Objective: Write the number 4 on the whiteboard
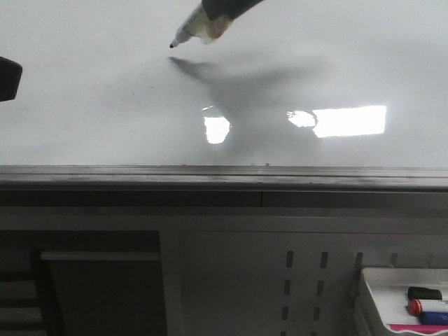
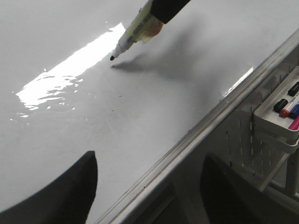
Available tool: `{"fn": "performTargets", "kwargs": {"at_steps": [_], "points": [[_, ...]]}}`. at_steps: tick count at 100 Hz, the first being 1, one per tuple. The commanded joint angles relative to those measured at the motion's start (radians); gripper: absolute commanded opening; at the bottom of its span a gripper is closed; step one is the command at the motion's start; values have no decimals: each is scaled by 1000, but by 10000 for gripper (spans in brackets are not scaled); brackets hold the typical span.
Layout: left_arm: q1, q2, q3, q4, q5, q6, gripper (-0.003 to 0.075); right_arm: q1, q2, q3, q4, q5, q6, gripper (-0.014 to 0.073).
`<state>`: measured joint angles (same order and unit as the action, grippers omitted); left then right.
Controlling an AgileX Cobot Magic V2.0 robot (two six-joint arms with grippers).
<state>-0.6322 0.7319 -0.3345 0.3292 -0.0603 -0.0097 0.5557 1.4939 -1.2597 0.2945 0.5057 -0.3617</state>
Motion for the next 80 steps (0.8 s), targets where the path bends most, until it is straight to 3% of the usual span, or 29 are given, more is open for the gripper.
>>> {"fn": "performTargets", "kwargs": {"at_steps": [1,27,60,80], "points": [[-2,-5,-28,-17,-66,-11,439,-1,-22,-16,5,-5,-5,-64],[-2,-5,-28,-17,-66,-11,438,35,-21,75,5,-50,-5,-64],[-2,-5,-28,-17,-68,-11,438,-103,-123,78,-12,107,-5,-64],[-2,-5,-28,-17,-68,-11,438,-51,-138,12,-11,109,-9,-64]]}}
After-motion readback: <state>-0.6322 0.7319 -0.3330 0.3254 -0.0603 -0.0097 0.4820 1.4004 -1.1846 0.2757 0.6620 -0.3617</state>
